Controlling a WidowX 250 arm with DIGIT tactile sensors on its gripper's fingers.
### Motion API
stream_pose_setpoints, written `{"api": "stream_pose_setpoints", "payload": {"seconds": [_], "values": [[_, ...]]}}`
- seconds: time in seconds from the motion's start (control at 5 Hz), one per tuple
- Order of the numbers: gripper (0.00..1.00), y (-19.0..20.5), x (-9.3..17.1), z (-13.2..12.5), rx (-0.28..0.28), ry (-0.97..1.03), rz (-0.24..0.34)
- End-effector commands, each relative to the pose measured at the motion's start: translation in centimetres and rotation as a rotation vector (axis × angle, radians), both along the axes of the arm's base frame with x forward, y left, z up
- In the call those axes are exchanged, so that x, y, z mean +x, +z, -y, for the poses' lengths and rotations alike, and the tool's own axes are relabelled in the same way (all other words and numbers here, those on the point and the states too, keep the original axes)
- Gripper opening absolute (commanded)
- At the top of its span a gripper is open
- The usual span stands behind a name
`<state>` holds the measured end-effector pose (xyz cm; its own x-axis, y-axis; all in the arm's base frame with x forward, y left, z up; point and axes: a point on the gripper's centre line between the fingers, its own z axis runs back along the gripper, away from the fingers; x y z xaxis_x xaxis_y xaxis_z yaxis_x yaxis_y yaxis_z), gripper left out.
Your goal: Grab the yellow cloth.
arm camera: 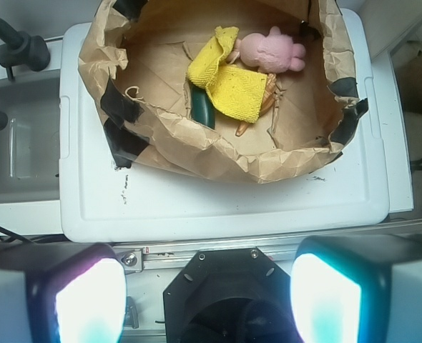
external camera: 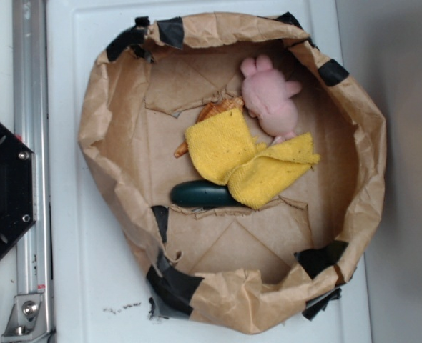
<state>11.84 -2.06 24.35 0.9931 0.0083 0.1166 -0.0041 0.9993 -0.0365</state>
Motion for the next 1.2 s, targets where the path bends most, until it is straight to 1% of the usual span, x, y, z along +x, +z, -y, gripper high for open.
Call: {"api": "stream_pose_setpoints", "payload": {"seconds": [0.0,0.2,0.4,0.6,0.8,1.0], "values": [[1.0,0.0,0.0,0.0,0.0,0.0,0.0],[1.0,-3.2,5.0,-1.5,0.009,0.192,0.026],[1.0,-6.0,10.0,-3.4,-0.071,0.294,0.062],[1.0,-8.6,13.9,-4.4,-0.089,0.325,0.059],[1.0,-12.4,15.7,-4.7,-0.173,0.371,0.09],[1.0,-15.4,16.4,-2.4,-0.262,0.164,0.038]]}}
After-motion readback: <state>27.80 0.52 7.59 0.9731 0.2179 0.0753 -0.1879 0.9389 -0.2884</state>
